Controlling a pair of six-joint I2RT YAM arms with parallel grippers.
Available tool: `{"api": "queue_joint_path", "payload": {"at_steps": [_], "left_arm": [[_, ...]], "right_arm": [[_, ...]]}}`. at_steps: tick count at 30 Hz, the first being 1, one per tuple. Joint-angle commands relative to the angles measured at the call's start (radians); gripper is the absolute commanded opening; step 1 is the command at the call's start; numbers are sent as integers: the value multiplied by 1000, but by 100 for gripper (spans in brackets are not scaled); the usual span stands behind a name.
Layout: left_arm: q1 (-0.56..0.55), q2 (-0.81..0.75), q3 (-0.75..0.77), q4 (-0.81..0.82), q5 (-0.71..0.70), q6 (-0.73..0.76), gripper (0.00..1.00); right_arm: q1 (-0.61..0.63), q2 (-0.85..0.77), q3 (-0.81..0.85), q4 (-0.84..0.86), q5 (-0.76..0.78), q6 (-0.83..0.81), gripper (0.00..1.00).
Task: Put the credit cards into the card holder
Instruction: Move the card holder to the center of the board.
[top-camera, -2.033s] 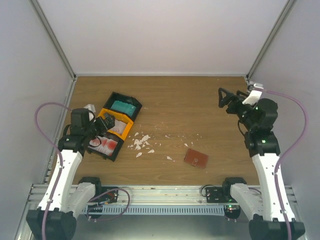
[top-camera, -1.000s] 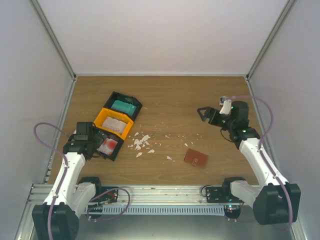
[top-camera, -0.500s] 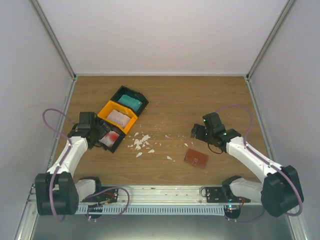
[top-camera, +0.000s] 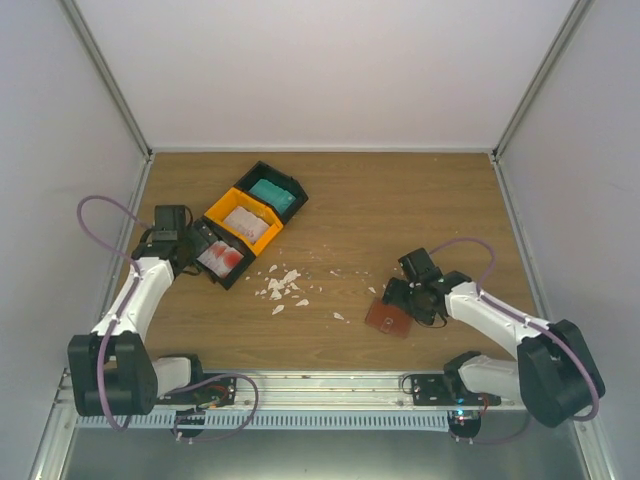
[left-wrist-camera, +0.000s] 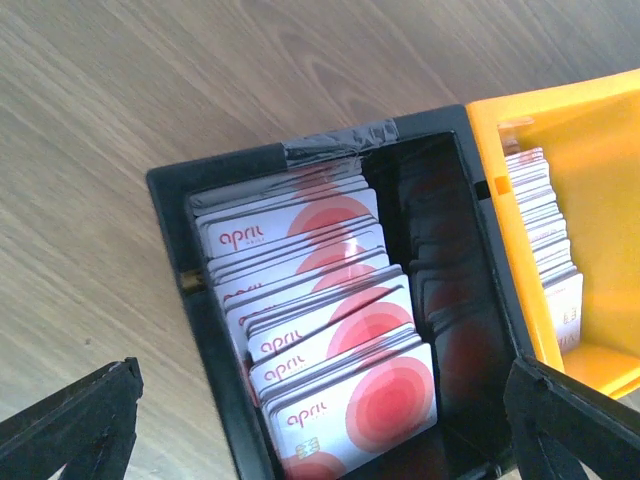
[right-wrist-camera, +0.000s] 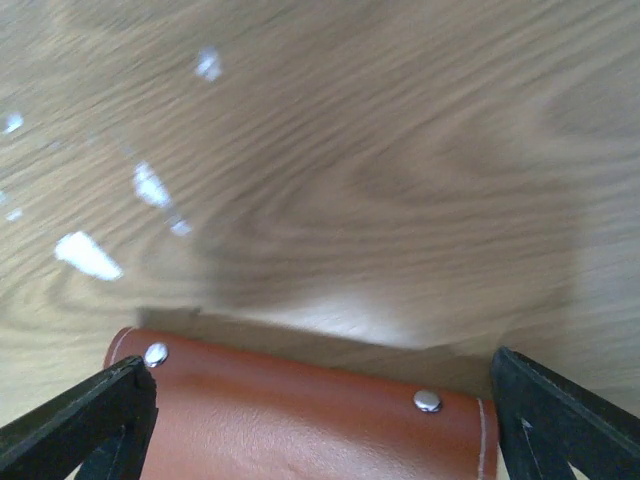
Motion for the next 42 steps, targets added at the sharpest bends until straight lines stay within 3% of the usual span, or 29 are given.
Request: {"api": "queue_joint_path", "payload": {"at_steps": [1, 4, 9, 11, 14, 17, 21, 24, 26, 31, 35, 42], "left_arm": [[6, -92, 39, -52, -54, 38, 99], [5, -175, 29, -51, 48, 77, 99], [-5, -282, -66, 43, 448, 123, 99], [-20, -306, -120, 92, 612, 122, 99], [-69, -323, -194, 148, 733, 115, 99], [-150, -303, -246, 201, 810, 104, 98], [-323, -243, -255, 258, 776, 96, 98], [-434, -151, -240, 323, 743, 79, 97], [-482, -84, -224, 358, 722, 69, 90], [-557, 82, -150, 406, 713, 67, 77], [-594, 184, -101, 440, 708, 63, 72], [-635, 317, -15, 453, 686, 56, 73]], "right_arm": [[14, -47, -26, 36, -265, 14, 89], [14, -61, -27, 59, -368, 32, 88], [49, -47, -39, 197, -500, 114, 87], [88, -18, -23, 252, -496, 143, 87], [144, 52, 18, 317, -466, 130, 87], [189, 118, 102, 223, -321, 57, 88], [282, 95, 166, 44, -93, 11, 88], [340, 72, 171, -17, -127, -40, 88], [391, 58, 162, -49, -166, -53, 86], [529, -4, 105, 63, -337, -85, 53], [576, 28, 61, 167, -409, -94, 45], [577, 156, 56, 108, -270, -133, 36]]}}
